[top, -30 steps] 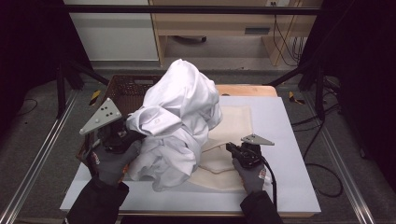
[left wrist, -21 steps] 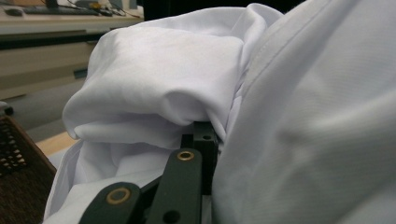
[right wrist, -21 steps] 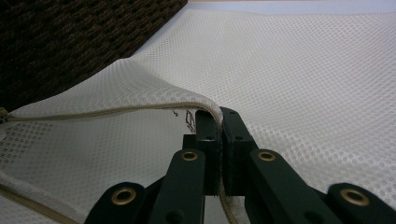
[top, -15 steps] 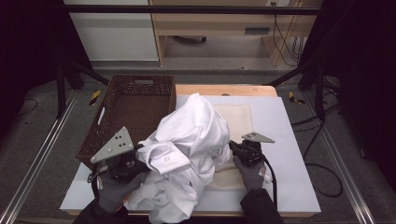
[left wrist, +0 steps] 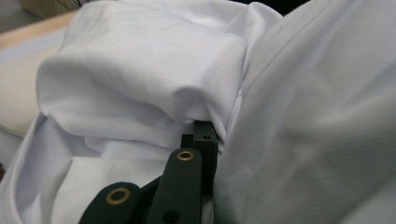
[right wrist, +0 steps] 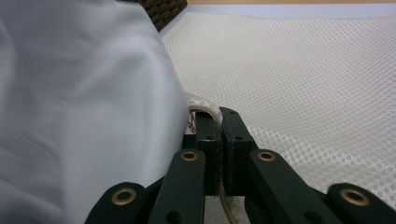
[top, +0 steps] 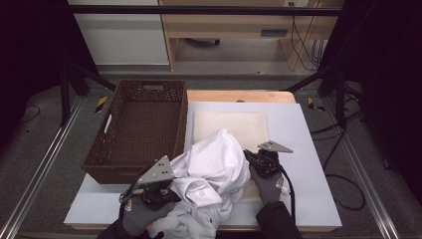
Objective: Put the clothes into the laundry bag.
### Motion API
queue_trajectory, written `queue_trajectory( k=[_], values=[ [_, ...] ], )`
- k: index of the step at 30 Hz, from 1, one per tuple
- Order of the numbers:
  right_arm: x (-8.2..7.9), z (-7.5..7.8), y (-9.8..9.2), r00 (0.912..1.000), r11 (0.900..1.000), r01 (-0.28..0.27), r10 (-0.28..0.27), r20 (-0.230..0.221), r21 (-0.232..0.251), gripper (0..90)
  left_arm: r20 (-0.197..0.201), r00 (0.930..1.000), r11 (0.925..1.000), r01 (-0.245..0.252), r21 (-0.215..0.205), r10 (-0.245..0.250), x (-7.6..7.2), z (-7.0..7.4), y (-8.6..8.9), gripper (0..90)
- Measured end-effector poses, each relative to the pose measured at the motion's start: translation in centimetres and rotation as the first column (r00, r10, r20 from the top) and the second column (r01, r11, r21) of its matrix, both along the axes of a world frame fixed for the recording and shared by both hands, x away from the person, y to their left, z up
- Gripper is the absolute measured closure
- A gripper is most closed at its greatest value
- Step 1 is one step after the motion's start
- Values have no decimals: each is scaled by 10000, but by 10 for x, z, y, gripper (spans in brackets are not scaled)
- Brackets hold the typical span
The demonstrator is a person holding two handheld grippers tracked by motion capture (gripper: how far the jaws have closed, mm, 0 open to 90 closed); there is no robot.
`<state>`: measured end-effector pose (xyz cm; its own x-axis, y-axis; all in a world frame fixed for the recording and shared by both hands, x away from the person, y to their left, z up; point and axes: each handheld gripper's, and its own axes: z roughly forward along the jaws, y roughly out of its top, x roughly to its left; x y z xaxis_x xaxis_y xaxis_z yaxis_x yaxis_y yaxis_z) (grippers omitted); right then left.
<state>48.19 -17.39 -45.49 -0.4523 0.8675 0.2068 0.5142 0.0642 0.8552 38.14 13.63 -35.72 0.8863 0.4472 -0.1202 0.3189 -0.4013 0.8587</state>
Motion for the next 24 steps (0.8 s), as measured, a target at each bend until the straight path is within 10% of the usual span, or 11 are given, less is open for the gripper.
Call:
queue_trajectory(
  k=[10, 24],
  values=[
    [-1, 0, 1, 10000, 10000, 29, -28, 26, -28, 877, -230, 9987, 9906, -432, 1299, 465, 12, -37, -38, 822],
    [-4, 1, 5, 10000, 9999, 9, -8, 94, -172, 878, -340, 9884, 9694, -1384, 2028, 1482, 42, -80, -72, 784]
  ],
)
